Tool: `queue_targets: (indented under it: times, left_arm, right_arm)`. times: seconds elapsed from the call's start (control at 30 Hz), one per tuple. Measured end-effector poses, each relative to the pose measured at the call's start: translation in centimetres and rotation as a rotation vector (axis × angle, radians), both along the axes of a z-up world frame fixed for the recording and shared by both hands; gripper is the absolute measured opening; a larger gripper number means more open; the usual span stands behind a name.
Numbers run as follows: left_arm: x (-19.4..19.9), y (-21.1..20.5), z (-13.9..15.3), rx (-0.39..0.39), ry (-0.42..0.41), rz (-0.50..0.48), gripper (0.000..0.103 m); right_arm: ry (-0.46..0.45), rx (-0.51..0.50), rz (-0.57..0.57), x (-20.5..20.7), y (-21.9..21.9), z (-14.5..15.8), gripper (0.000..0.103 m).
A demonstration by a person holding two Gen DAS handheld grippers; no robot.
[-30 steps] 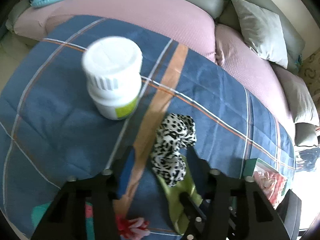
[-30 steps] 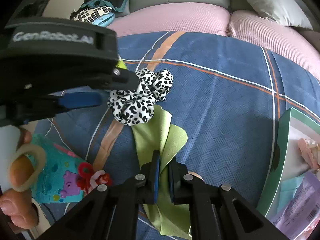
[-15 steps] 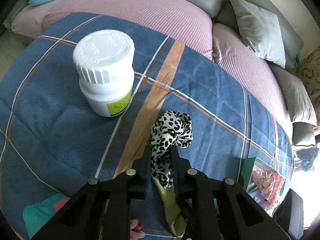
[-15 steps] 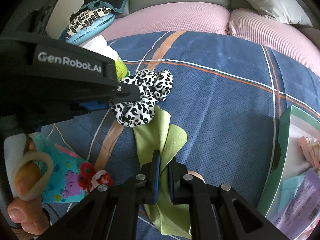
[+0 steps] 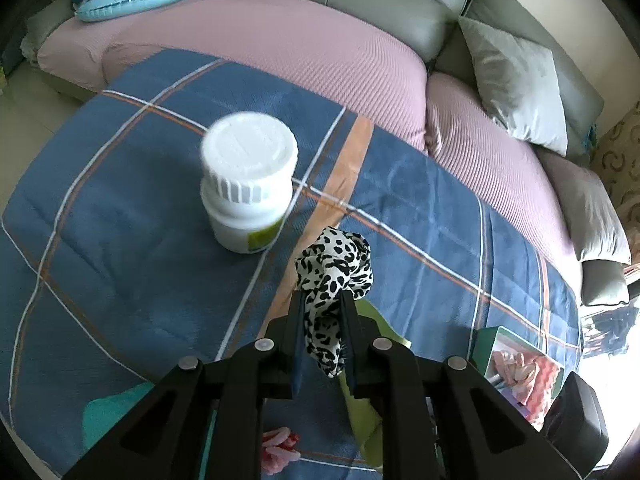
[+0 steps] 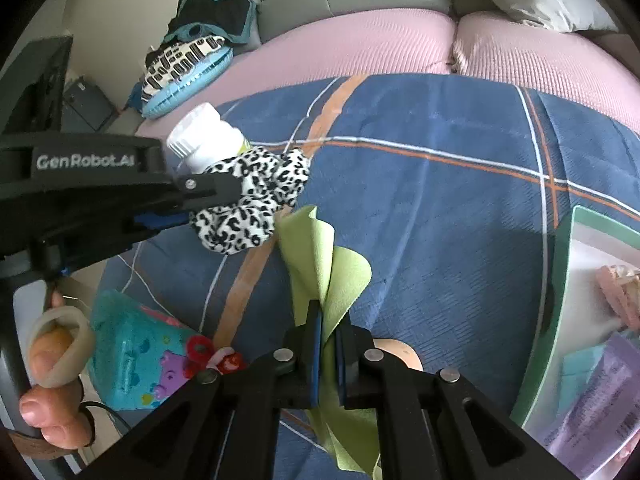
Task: Organize soft objects
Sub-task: 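Lift leopard scrunchie with left tool while right tool lifts green cloth toward tray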
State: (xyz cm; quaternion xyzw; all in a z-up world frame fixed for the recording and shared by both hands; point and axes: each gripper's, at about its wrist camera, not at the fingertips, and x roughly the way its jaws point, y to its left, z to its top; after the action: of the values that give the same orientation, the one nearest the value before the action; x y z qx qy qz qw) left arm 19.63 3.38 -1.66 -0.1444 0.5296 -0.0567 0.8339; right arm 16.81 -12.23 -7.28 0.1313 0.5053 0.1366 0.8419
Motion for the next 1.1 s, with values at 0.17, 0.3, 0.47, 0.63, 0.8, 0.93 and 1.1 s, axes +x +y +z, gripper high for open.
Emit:
queue_targets:
  times: [0.17,0.3,0.47,0.63,0.8,0.93,1.1]
  left_arm:
    - [-0.6,0.4,1.6,0.003,-0.041,0.010,0.017]
    - [-1.3,0.6,3.0,0.000,-0.078,0.012,0.017]
    - [-2.3,0.8,4.6,-0.001,-0.116,0.015,0.017]
    - [-3.1,0.5,5.6,0.003,-0.142,0.010,0.017]
    - [-3.8,0.1,6.3,-0.003,-0.157,0.000,0.017]
    - [-4.2,-0.5,6.7,0.002,-0.170,-0.011,0.017]
    - [-5.0,-1.8,7.1,0.009,-0.179,-0.045,0.017]
  right_arm:
    - [-0.034,0.031,-0.012,-0.2,-0.7,1.2,0.006]
    - [-0.077,0.057,-0.029,-0.8,-1.2,2.9,0.006]
    - [-0.134,0.065,-0.062,-1.9,-2.1,5.1,0.006]
    - [-0.190,0.058,-0.104,-3.1,-3.3,7.3,0.006]
    - [-0.223,0.050,-0.148,-4.2,-4.9,8.7,0.006]
    - [-0.238,0.043,-0.203,-5.3,-6.9,9.4,0.006]
    - [-0.256,0.024,-0.284,-7.0,-9.9,10.3,0.006]
